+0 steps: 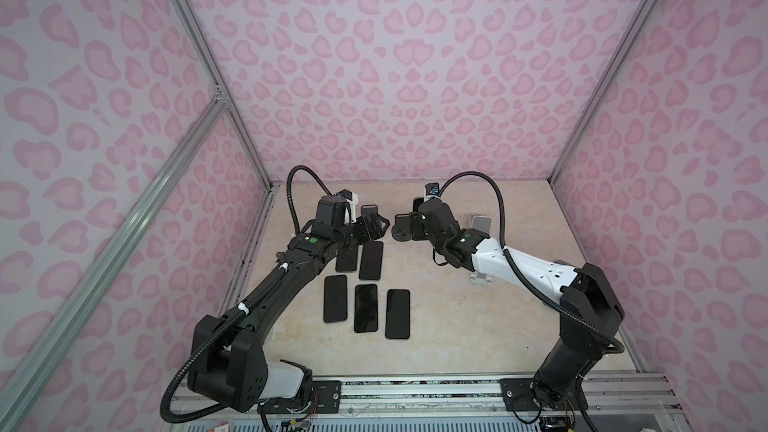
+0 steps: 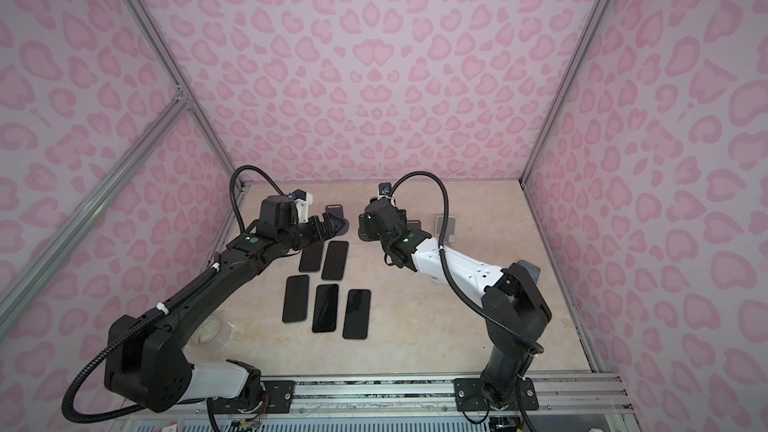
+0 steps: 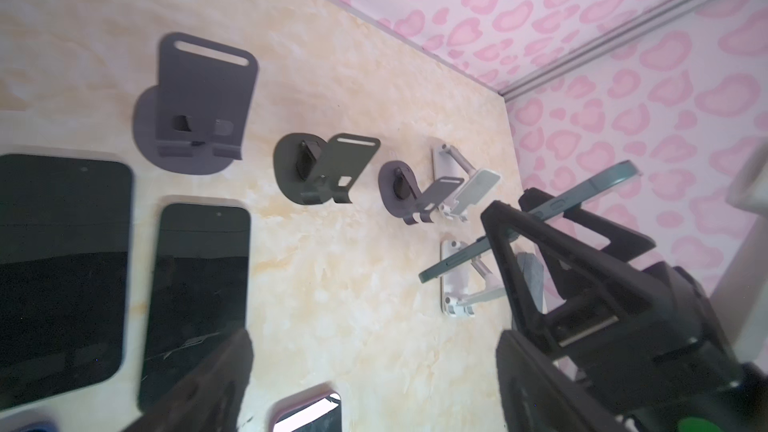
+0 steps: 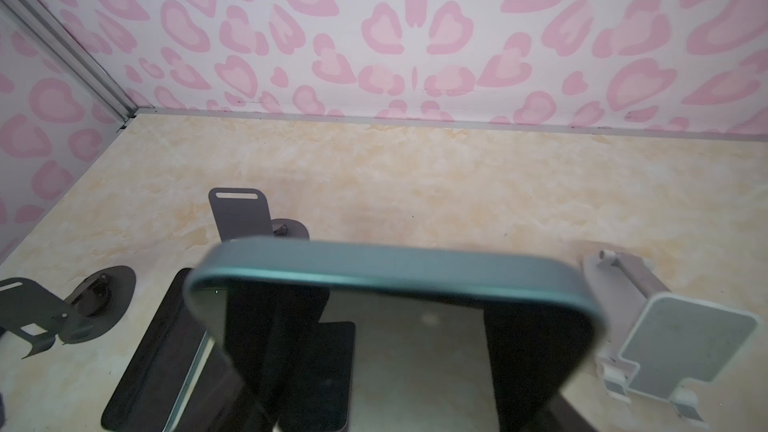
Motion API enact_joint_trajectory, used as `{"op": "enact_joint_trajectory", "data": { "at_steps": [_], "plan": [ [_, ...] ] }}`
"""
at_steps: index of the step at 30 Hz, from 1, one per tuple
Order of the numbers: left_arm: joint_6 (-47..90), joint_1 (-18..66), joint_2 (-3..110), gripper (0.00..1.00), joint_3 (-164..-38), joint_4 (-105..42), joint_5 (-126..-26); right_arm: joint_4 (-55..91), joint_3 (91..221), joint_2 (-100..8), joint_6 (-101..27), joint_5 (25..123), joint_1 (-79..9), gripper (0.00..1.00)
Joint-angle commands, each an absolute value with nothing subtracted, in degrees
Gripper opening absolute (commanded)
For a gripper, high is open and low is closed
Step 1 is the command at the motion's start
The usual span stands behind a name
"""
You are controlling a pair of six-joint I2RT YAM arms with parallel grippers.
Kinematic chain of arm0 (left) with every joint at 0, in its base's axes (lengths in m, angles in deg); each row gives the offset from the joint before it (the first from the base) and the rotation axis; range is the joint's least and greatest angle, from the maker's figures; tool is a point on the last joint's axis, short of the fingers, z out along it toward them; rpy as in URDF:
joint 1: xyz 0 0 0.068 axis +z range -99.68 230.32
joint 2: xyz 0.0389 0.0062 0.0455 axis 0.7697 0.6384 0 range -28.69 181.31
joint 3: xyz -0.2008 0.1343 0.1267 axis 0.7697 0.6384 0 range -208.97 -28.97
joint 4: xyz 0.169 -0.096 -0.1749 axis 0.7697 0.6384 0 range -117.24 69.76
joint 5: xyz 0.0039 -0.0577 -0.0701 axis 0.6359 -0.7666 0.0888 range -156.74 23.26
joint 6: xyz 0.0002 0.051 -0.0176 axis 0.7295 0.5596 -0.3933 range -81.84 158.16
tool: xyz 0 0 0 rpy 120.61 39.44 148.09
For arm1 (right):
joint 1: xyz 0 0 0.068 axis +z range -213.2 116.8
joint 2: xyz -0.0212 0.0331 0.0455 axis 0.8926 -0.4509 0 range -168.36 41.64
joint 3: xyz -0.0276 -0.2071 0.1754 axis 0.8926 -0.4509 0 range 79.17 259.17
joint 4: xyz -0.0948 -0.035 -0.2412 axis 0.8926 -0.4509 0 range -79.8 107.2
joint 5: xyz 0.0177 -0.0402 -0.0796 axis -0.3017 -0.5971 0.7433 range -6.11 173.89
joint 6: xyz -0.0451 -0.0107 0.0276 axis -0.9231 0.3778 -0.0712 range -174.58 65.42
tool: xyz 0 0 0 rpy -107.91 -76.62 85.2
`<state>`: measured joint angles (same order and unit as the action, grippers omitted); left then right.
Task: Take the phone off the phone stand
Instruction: 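Carry the held teal-edged phone toward the robot beside the flat phones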
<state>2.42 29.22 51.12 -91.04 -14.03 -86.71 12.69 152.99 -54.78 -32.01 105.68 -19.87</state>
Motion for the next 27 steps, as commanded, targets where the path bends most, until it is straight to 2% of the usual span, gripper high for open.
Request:
{"op": "enact_joint_trajectory", "data": {
  "at_steps": [1,5,13,21,27],
  "plan": [
    [5.15,26.08,52.40,0.94,-92.07,-14.27,-87.62,13.44,149.24,-50.94,-30.09,108.57,-19.14,0.66],
    [6.99,21.67,53.24,0.94,-93.11,-12.48,-85.93,11.64,144.63,-45.64,-29.97,111.14,-17.44,0.66],
    [7.39,21.32,50.50,0.95,-92.78,-12.17,-82.66,10.46,137.21,-39.55,-27.53,112.87,-15.28,0.66],
    [7.42,21.49,49.16,0.95,-92.56,-11.72,-80.26,8.66,139.79,-41.14,-27.73,112.66,-13.26,0.66],
    [7.58,21.93,46.93,0.95,-92.10,-11.69,-77.20,8.48,139.96,-42.68,-23.31,113.43,-11.64,0.65]
  ]
}}
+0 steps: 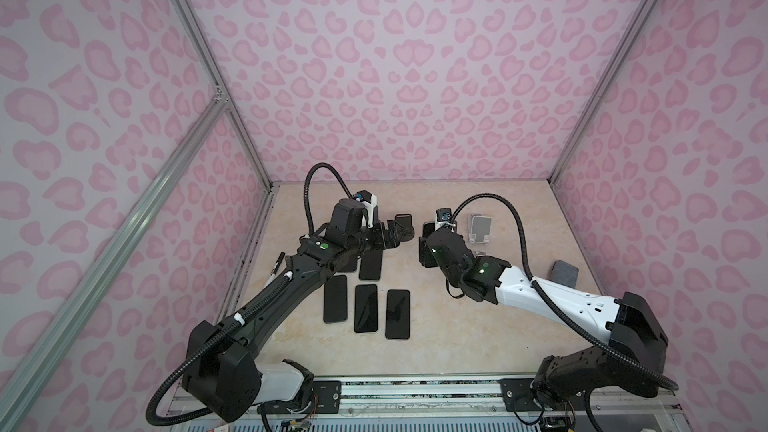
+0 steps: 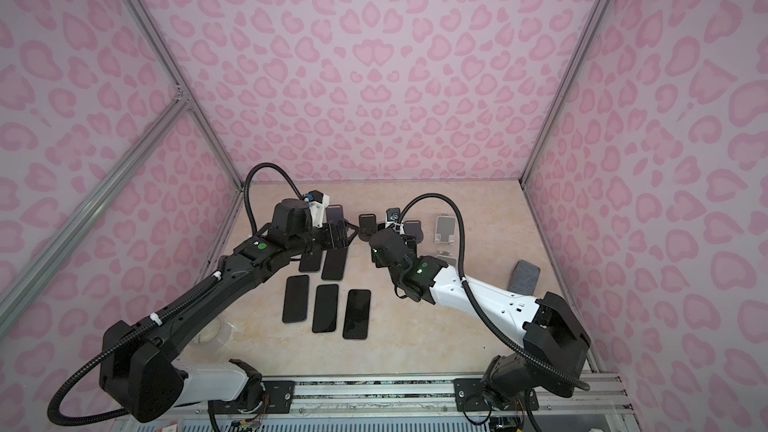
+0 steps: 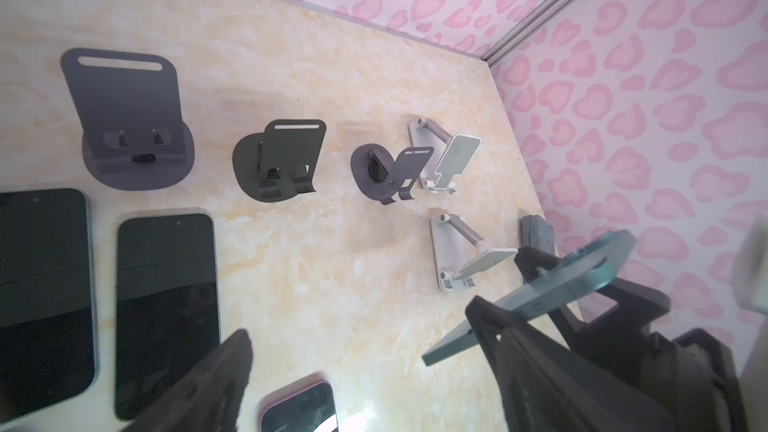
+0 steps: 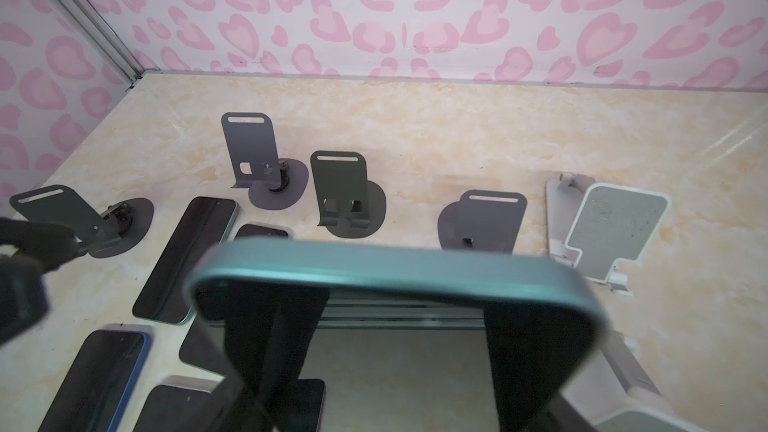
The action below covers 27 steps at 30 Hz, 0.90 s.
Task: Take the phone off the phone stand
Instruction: 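Carry the held teal-edged phone toward the robot beside the flat phones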
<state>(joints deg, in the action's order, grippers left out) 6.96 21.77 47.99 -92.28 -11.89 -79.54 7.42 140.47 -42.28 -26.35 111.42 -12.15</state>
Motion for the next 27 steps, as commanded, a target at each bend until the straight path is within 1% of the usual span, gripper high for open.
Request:
{"op": "enact_joint_trajectory", "data": {
  "at_steps": [1,6,15,21,27],
  "plan": [
    [7.51,22.02,46.57,0.95,-91.94,-11.64,-76.66,9.14,139.58,-43.05,-22.43,113.43,-11.42,0.65],
    [6.23,22.99,44.50,0.95,-90.91,-11.73,-72.95,8.25,142.86,-47.14,-20.74,113.93,-10.34,0.65],
    [2.74,28.51,39.15,0.95,-88.50,-12.48,-67.24,2.44,153.60,-56.31,-16.79,114.86,-8.63,0.64],
    [2.75,29.87,38.50,0.95,-88.58,-12.40,-67.09,-1.23,159.85,-63.50,-13.41,114.00,-8.57,0.64],
    [2.50,30.17,38.78,0.96,-88.65,-12.22,-67.36,-1.86,162.50,-68.27,-11.21,112.66,-8.61,0.64]
  ]
}}
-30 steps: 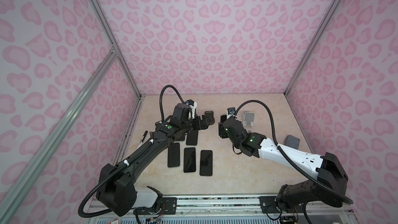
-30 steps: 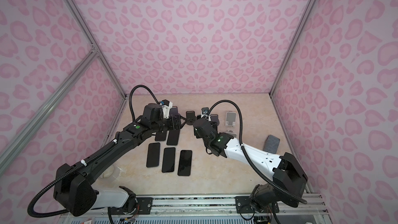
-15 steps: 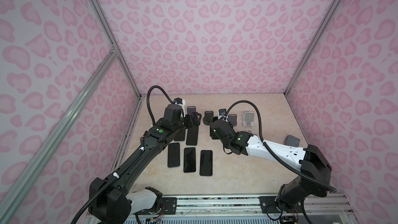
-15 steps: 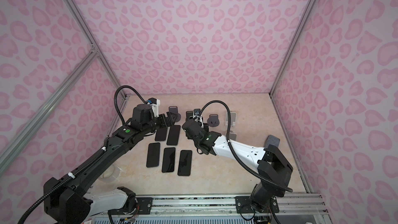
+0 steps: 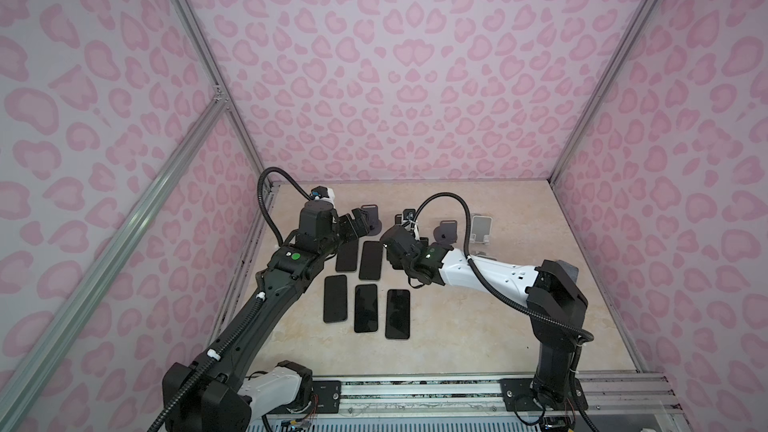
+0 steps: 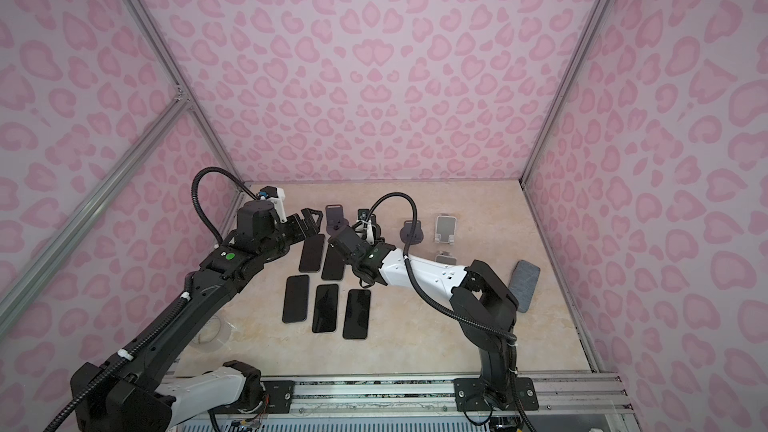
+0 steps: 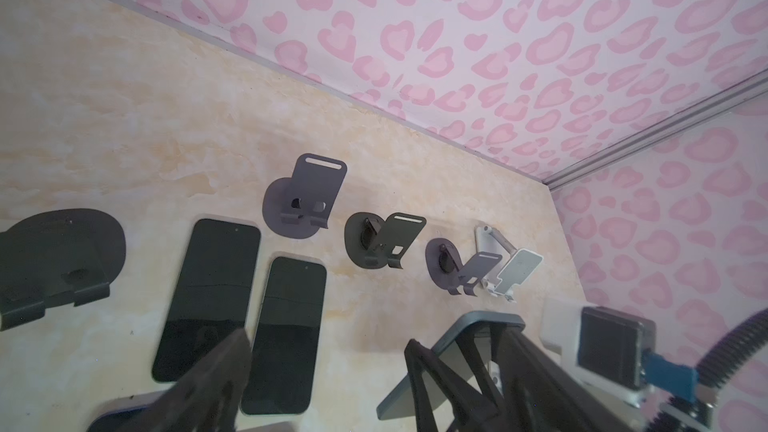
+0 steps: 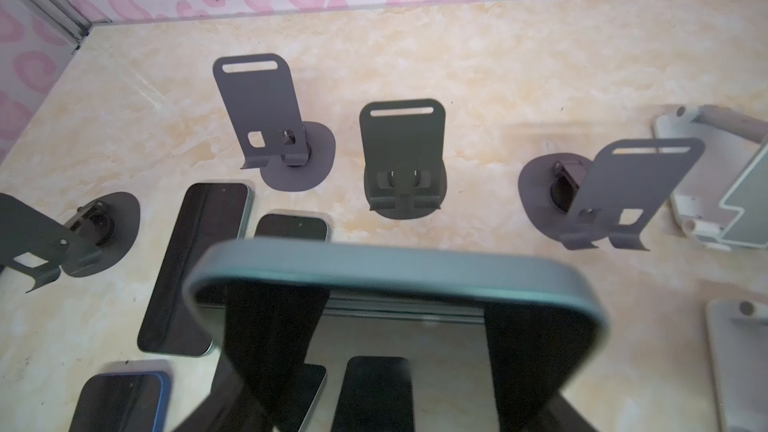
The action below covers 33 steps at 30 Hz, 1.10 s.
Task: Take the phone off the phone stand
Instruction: 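Carry the held teal-edged phone toward the robot beside the flat phones, then lower the held phone flat onto the table next to the other phones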
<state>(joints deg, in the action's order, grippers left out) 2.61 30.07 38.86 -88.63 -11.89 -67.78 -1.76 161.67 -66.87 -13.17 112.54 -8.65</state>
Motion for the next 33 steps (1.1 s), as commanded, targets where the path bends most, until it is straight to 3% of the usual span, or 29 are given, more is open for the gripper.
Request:
{"op": "enact_joint_trajectory", "data": {
  "at_steps": [1,14,33],
  "plan": [
    [2.48,30.27,38.81,0.96,-88.61,-12.22,-67.36,-1.95,162.84,-69.02,-10.92,112.57,-8.60,0.64],
    [2.30,30.77,39.11,0.96,-88.69,-12.39,-67.86,-5.21,169.00,-79.61,-8.52,109.65,-11.07,0.64],
    [1.69,31.76,40.21,0.96,-88.65,-12.82,-69.95,-6.51,170.53,-84.35,-7.94,103.51,-12.80,0.64]
  ]
}}
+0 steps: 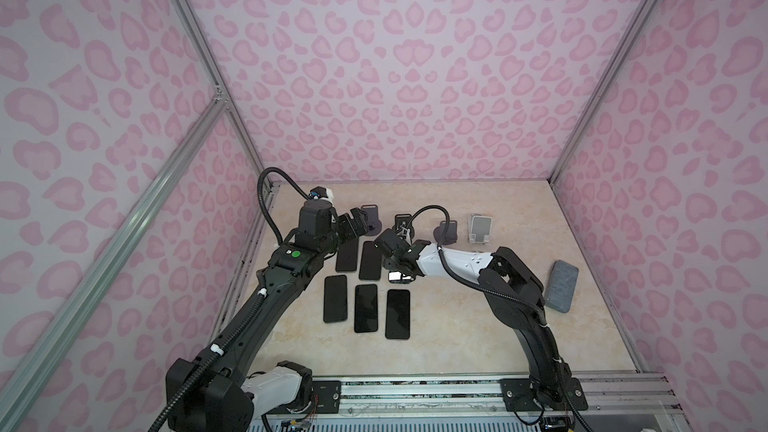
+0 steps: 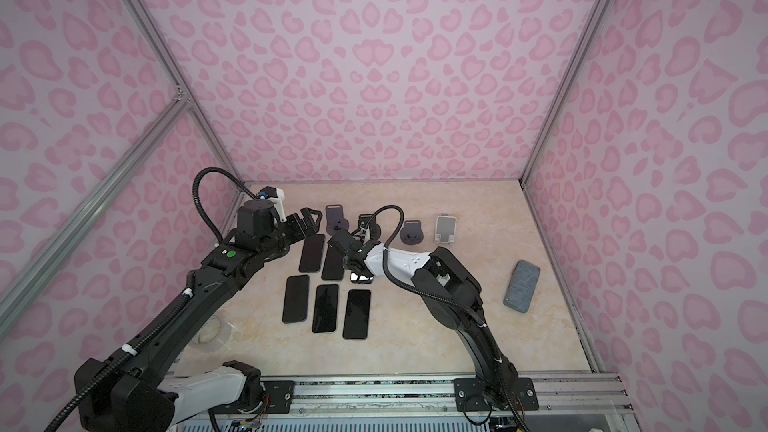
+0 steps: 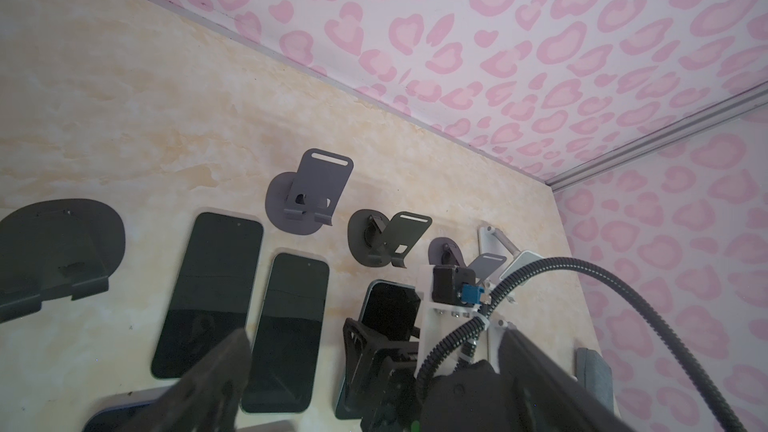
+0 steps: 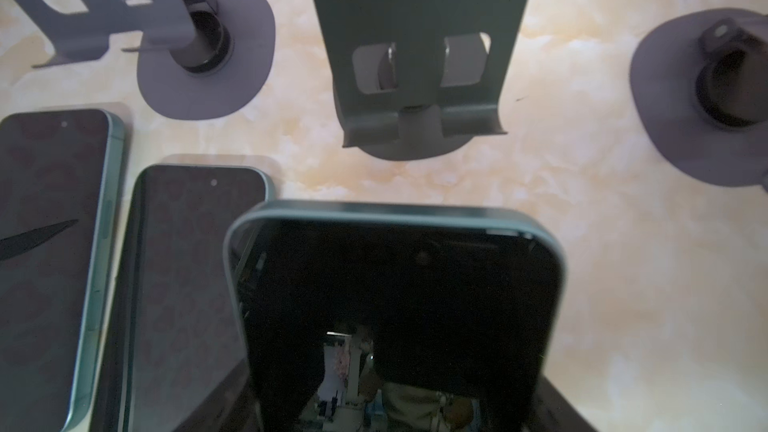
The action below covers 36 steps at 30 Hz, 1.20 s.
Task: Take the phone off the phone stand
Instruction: 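Lower the held phone flat onto the table next to the other phones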
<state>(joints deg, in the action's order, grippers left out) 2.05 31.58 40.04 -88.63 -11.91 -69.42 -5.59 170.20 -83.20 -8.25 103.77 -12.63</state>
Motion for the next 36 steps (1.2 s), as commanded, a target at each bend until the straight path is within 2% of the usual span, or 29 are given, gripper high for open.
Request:
{"op": "enact_joint_trajectory", "data": {
  "at_steps": [1,20,36],
  "plan": [
    [1.69,31.73,40.21,0.96,-88.65,-12.91,-69.98,-6.57,170.79,-84.63,-7.91,103.28,-12.90,0.64],
    [1.52,31.96,40.21,0.96,-88.41,-13.13,-70.52,-6.85,172.25,-89.31,-6.73,104.04,-13.19,0.67],
    [1.36,32.03,40.65,0.96,-88.58,-13.33,-71.17,-4.04,169.82,-88.76,-6.06,101.10,-14.17,0.72]
  ]
}}
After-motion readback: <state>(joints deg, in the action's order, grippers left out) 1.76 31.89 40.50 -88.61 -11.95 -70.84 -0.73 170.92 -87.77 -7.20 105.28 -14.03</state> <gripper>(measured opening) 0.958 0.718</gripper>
